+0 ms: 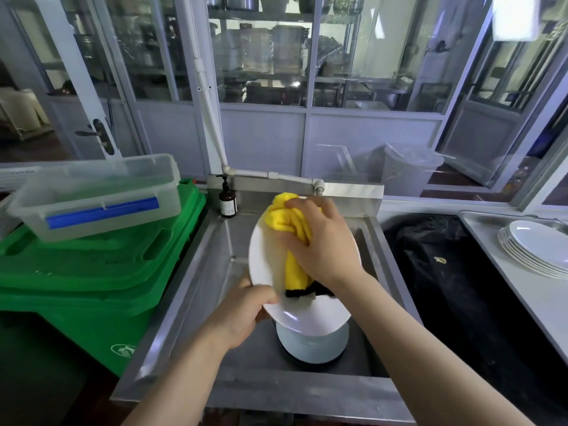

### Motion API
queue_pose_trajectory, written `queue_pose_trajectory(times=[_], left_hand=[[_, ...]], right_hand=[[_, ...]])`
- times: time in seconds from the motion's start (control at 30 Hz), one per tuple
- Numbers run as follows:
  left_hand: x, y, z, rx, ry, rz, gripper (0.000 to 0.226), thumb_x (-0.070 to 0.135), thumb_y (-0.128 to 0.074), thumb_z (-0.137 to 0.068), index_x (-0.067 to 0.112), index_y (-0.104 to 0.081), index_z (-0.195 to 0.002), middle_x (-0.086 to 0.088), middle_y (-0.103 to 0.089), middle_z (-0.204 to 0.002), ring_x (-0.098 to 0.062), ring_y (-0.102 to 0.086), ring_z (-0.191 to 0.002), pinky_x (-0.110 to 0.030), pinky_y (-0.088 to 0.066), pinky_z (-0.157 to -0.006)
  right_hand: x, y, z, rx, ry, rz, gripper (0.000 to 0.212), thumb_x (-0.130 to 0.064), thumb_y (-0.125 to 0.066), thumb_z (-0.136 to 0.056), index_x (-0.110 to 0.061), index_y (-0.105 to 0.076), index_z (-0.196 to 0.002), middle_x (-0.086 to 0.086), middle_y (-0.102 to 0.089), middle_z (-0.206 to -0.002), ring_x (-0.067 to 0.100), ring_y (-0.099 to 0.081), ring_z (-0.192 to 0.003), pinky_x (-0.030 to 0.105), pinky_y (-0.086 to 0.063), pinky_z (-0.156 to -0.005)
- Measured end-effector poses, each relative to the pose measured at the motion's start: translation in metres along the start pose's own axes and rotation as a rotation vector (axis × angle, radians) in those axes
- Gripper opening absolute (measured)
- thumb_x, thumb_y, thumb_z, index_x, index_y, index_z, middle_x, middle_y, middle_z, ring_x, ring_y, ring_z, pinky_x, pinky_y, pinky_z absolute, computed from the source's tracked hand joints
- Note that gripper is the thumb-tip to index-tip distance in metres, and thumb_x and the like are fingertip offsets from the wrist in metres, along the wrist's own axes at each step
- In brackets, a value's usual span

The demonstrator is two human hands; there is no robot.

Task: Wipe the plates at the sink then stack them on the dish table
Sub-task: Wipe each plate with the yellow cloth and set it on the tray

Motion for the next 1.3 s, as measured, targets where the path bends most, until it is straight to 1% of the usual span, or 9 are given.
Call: queue_pose_trajectory(times=[0.1, 0.27, 0.37, 0.47, 0.6, 0.7, 0.87, 1.0, 1.3], left_hand=[[-0.003, 0.007, -0.004, 0.027, -0.016, 0.036, 0.031, 0.003, -0.052, -0.052, 0.001, -0.065, -0.08, -0.015, -0.061, -0.071, -0.025, -0.06, -0.072, -0.031, -0.049, -0.062], [0.003, 0.015, -0.003, -0.068, -0.129, 0.153, 0.029, 0.0, -0.066, -0.058, 0.012, -0.073, -0.084, -0.013, -0.071, -0.082, -0.025, -0.069, -0.08, -0.033, -0.055, -0.063], [0.005, 0.01, -0.001, -0.183, -0.124, 0.26, 0.08, 0.031, -0.095, -0.044, 0.012, -0.065, -0.116, -0.013, -0.071, -0.111, -0.027, -0.068, -0.102, -0.036, -0.058, -0.073], [0.005, 0.008, 0.0, -0.129, -0.082, 0.403, 0.098, 0.066, -0.087, -0.037, 0.018, -0.065, -0.119, -0.011, -0.068, -0.12, -0.024, -0.065, -0.11, -0.036, -0.058, -0.077], [-0.002, 0.013, -0.005, -0.005, -0.036, 0.482, 0.067, 0.059, -0.06, -0.076, 0.018, -0.059, -0.129, -0.011, -0.067, -0.123, -0.025, -0.064, -0.112, -0.036, -0.058, -0.079], [-0.008, 0.022, -0.007, 0.084, -0.035, 0.5, 0.036, 0.042, -0.054, -0.082, 0.024, -0.076, -0.104, -0.009, -0.071, -0.115, -0.023, -0.069, -0.102, -0.035, -0.059, -0.072], [-0.019, 0.027, -0.009, 0.183, -0.04, 0.543, 0.036, 0.03, -0.061, -0.075, 0.021, -0.066, -0.11, -0.006, -0.074, -0.105, -0.022, -0.072, -0.092, -0.034, -0.059, -0.064], [-0.03, 0.018, -0.009, 0.165, -0.032, 0.47, 0.028, 0.028, -0.06, -0.077, 0.025, -0.07, -0.103, -0.003, -0.073, -0.11, -0.02, -0.069, -0.1, -0.039, -0.056, -0.078], [-0.076, 0.004, -0.015, 0.206, 0.098, 0.266, 0.032, 0.033, -0.066, -0.073, 0.028, -0.066, -0.104, 0.004, -0.075, -0.1, -0.018, -0.069, -0.093, -0.027, -0.058, -0.063]], right_hand=[[-0.022, -0.016, 0.013, -0.19, 0.195, -0.039, 0.053, -0.026, -0.066, -0.079, -0.023, -0.056, -0.131, 0.011, -0.05, -0.13, 0.034, -0.05, -0.117, 0.038, -0.04, -0.099], [-0.032, -0.032, 0.034, -0.33, 0.308, 0.032, 0.052, -0.014, -0.062, -0.083, -0.028, -0.056, -0.132, 0.01, -0.047, -0.138, 0.038, -0.048, -0.113, 0.048, -0.042, -0.095], [-0.039, -0.03, 0.038, -0.312, 0.365, 0.052, 0.05, -0.008, -0.056, -0.082, -0.027, -0.062, -0.127, 0.013, -0.052, -0.134, 0.042, -0.051, -0.101, 0.049, -0.047, -0.088], [-0.046, -0.027, 0.039, -0.284, 0.436, 0.103, 0.047, -0.004, -0.057, -0.078, -0.027, -0.07, -0.117, 0.013, -0.059, -0.127, 0.041, -0.054, -0.094, 0.045, -0.05, -0.082], [-0.041, -0.028, 0.042, -0.368, 0.452, 0.152, 0.043, -0.009, -0.052, -0.081, -0.031, -0.072, -0.113, 0.007, -0.059, -0.129, 0.038, -0.053, -0.1, 0.047, -0.048, -0.083], [-0.027, -0.026, 0.05, -0.392, 0.437, 0.171, 0.042, -0.009, -0.056, -0.078, -0.031, -0.073, -0.108, 0.006, -0.061, -0.127, 0.037, -0.054, -0.098, 0.048, -0.05, -0.078], [0.014, -0.023, 0.062, -0.401, 0.343, 0.19, 0.044, -0.006, -0.063, -0.073, -0.031, -0.074, -0.108, 0.006, -0.061, -0.127, 0.038, -0.055, -0.097, 0.05, -0.051, -0.076], [0.055, -0.016, 0.072, -0.352, 0.231, 0.213, 0.05, 0.001, -0.068, -0.071, -0.033, -0.074, -0.107, 0.005, -0.062, -0.125, 0.038, -0.057, -0.097, 0.051, -0.053, -0.075], [0.182, 0.008, 0.141, -0.293, -0.237, 0.232, 0.055, 0.001, -0.057, -0.082, -0.034, -0.064, -0.124, 0.001, -0.051, -0.139, 0.034, -0.046, -0.112, 0.042, -0.047, -0.088]])
Point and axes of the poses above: each hand's wrist, its own z-axis away from the middle knuckle, its own y-axis out of the back of the hand, x = y × z, the point moved 8 cm from there along -z, towards the middle knuckle
